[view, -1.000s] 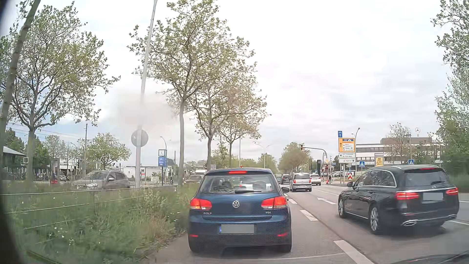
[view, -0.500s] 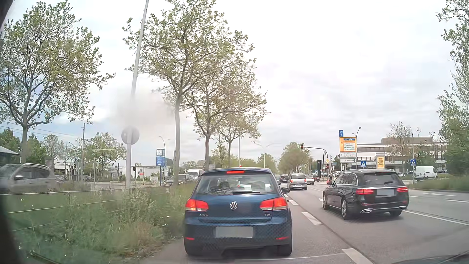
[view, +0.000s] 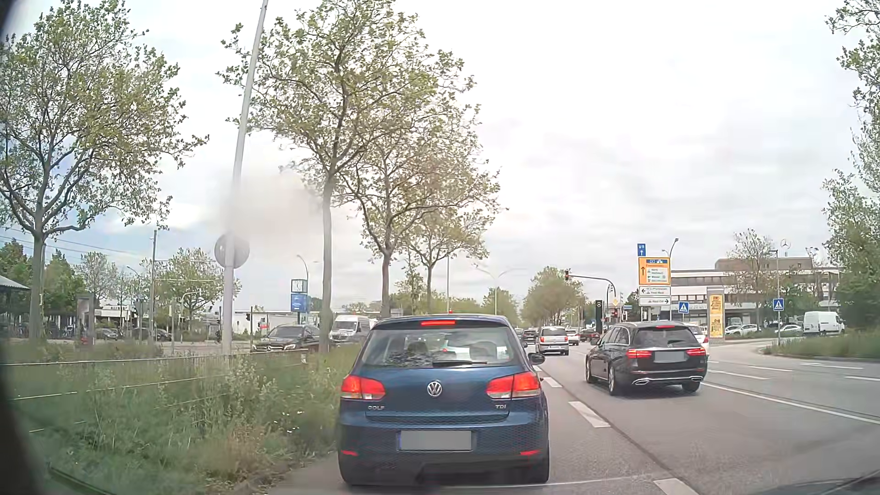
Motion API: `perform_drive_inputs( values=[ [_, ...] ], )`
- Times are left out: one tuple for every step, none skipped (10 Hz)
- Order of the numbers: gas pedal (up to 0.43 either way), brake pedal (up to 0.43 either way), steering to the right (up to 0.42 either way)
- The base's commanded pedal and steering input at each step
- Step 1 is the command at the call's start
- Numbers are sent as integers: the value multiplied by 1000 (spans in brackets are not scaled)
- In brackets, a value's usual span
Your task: Follow the waypoints while adhering to traffic rules and regulations
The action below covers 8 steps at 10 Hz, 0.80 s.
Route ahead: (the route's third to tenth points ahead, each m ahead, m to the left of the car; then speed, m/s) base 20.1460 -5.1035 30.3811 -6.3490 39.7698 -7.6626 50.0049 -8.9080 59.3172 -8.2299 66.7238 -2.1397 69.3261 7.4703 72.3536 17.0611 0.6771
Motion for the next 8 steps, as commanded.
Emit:
perform_drive_inputs(
  values=[
    [0, 165, 8],
    [0, 165, 8],
    [0, 159, 8],
    [0, 152, 8],
    [0, 146, 8],
    [0, 146, 8],
    [0, 140, 8],
    [0, 140, 8]
  ],
)
